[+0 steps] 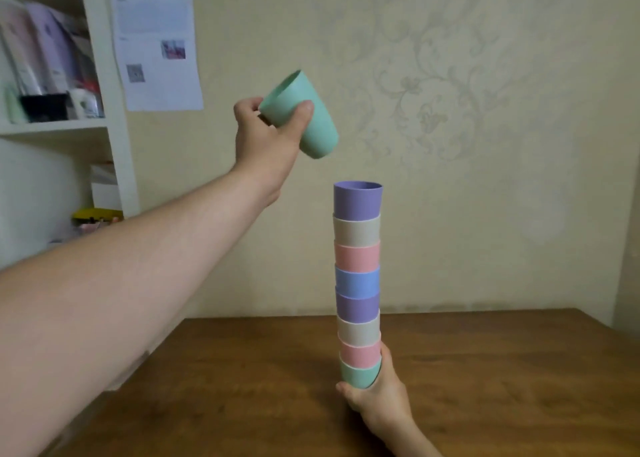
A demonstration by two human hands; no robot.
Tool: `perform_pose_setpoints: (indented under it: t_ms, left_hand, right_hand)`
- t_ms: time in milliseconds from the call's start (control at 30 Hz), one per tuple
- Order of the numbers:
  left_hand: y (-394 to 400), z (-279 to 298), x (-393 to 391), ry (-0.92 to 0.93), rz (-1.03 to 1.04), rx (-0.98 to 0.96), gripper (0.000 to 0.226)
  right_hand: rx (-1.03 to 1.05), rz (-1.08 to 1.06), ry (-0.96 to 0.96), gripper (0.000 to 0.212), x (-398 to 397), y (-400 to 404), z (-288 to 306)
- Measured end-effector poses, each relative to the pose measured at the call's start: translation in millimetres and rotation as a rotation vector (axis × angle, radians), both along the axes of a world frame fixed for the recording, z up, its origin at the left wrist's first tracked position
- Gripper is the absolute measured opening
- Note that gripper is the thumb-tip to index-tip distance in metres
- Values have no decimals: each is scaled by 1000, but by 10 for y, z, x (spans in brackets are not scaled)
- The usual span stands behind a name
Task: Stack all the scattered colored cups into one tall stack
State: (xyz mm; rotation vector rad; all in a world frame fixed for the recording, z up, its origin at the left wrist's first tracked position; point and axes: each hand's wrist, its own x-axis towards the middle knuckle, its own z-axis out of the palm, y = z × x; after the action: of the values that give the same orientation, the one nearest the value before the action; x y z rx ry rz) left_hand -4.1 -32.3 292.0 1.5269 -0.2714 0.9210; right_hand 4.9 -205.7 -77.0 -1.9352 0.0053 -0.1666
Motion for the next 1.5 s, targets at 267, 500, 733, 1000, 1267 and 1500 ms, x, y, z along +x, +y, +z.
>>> perform_pose_setpoints:
  t_ms: [267,500,733,1000,1267,1500]
  left_hand:
    - [-658,-61,-26,120,-42,328,88]
    - [-621,-536,116,272,-108,309,78]
    - [-661,-732,165,159,-192,171,79]
    - [-510,-1347,194,253,-297,219,121]
    - [-251,-3180,241,718,-380,301,80]
    - [-301,-3378,714,716,-197,258,77]
  right_hand:
    - [11,58,-7,116,-87,-31,11]
    - [21,84,11,123,-38,-57,9]
    - [26,65,6,123,-7,-18,-49]
    - [-27,13,-84,111,87,2,-93]
    - [-61,2,-18,74,244,11,-55]
    - [-93,14,22,63,578,31,26]
